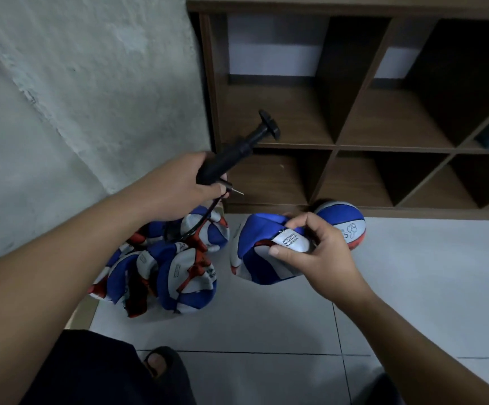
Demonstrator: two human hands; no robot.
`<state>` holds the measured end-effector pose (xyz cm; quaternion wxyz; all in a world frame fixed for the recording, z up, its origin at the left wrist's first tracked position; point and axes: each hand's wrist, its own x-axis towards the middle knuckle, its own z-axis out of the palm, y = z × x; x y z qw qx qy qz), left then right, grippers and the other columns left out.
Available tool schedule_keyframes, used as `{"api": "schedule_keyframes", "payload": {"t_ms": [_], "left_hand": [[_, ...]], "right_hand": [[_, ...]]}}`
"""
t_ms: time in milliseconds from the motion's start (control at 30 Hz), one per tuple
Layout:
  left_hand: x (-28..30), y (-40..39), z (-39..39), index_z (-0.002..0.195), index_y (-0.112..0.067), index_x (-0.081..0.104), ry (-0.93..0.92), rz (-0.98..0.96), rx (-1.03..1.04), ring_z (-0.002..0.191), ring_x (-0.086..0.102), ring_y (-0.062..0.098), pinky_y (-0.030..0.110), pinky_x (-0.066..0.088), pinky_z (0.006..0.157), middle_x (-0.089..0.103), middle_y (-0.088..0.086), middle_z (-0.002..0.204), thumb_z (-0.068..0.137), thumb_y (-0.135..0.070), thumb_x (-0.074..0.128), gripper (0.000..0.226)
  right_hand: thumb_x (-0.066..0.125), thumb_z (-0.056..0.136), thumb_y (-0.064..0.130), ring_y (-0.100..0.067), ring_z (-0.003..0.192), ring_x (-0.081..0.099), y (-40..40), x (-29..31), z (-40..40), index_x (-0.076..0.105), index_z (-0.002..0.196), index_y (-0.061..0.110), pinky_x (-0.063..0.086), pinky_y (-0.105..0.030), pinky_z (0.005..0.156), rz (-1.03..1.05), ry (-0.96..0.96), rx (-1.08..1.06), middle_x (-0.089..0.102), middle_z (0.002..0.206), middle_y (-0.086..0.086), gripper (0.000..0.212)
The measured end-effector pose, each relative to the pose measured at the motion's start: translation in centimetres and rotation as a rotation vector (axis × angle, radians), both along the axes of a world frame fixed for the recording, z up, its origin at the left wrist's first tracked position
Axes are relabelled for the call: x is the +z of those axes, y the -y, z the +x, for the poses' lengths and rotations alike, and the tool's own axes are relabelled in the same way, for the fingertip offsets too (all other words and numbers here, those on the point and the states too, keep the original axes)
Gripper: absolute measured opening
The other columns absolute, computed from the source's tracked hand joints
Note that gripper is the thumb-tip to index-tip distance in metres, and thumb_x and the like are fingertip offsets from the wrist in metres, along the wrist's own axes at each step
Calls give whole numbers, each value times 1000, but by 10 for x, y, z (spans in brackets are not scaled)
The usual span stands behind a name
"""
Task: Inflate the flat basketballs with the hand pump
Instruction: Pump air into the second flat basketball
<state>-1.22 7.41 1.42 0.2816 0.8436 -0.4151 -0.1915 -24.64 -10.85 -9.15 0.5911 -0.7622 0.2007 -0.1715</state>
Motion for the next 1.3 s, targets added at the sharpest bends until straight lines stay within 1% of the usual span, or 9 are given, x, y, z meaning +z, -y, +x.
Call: {"api": "schedule_keyframes", "payload": {"t_ms": [100,200,333,400,500,733,933,1133,1300], "left_hand": [[12,4,-21,106,-32,69,-63,-37,-43,81,70,-2,31,53,76,75,-13,90,100,-34,75,8],[17,6,-40,108,-31,70,-120,-46,-118,90,73,4,33,56,86,79,-14,96,102,-33,72,7],[16,11,-54,103,-33,70,-94,-41,-167,75,68,11,37,57,77,72,-3,85,100,-37,73,6],[15,11,-56,106,-35,68,-69,-31,-175,83,69,7,37,58,82,72,-6,91,99,-39,74,10],[12,12,-55,112,-35,66,-28,-15,-168,88,66,2,31,57,81,70,-11,96,98,-42,75,19],[1,14,-50,100,-39,63,54,7,-198,75,63,4,24,44,66,65,-13,82,97,-44,77,15],[-1,16,-49,101,-43,59,59,13,-212,77,61,-7,10,37,61,61,-22,80,97,-41,79,20],[-3,17,-50,102,-37,62,64,7,-199,76,61,-2,23,40,64,64,-15,83,97,-40,78,17],[-5,18,-50,103,-36,62,84,6,-202,76,60,-3,21,38,63,62,-16,81,98,-38,78,17]], "right_hand": [[98,68,52,-11,121,68,-4,4,-12,76,103,26,54,-33,100,-48,60,-48,71,125,13,48],[98,71,41,-9,122,67,-5,10,-17,80,97,29,54,-34,102,-138,58,-43,72,125,14,34],[98,73,41,-8,122,65,-10,6,-11,85,100,33,53,-39,105,-315,23,-34,71,126,22,32],[97,74,42,-9,123,62,-14,5,-6,85,102,34,50,-38,105,-370,20,-31,69,129,24,32],[95,77,42,-10,124,58,-14,6,-2,85,104,37,49,-33,104,-388,18,-38,68,129,25,30],[92,74,53,-9,127,57,-10,8,2,84,108,37,44,-24,104,-402,40,-55,69,128,26,38],[92,78,49,-10,126,56,-12,4,5,85,107,35,40,-18,104,-446,-3,-34,68,127,26,33],[92,80,44,-11,125,56,-12,5,7,84,106,36,41,-19,103,-436,5,-28,68,126,26,28],[91,80,44,-10,125,56,-12,6,7,85,107,36,38,-13,101,-434,15,-22,68,125,25,29]]}}
